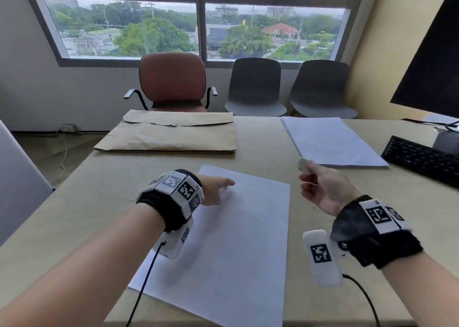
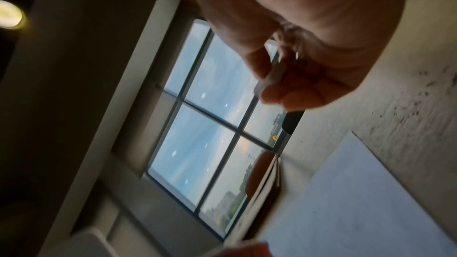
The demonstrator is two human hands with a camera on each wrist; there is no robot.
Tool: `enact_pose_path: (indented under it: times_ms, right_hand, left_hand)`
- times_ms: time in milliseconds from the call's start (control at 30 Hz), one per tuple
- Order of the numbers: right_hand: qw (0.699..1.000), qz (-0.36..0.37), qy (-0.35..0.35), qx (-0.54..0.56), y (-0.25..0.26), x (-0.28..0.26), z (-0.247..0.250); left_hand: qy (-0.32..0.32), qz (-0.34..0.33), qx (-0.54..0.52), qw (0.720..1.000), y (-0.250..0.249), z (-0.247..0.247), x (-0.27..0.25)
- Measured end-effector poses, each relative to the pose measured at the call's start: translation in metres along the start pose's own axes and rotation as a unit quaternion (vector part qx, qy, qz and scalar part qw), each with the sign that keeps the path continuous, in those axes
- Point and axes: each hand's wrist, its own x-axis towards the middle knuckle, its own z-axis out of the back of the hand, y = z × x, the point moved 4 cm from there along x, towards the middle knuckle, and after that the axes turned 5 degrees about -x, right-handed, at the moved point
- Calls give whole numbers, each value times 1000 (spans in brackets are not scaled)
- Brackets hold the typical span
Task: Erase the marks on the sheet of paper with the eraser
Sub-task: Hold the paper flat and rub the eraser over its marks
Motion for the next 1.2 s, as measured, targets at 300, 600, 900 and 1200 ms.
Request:
enact_pose_path:
  times_ms: [300,600,900,1200]
  right_hand:
    - [824,76,242,-506,-11,-11,-47]
    - [714,207,215,-633,-11,-3,-61]
    - [647,298,280,-644,-18,-20,-66]
    - [626,305,268,-666,-23,-22,-71]
  left_hand:
    - [34,-87,-7,996,-37,-21,12]
    - [50,-90,25,994,-44,-28,20]
    - [58,-83,56,993,-46,-30,19]
    - [57,-78,51,994,-45,-31,21]
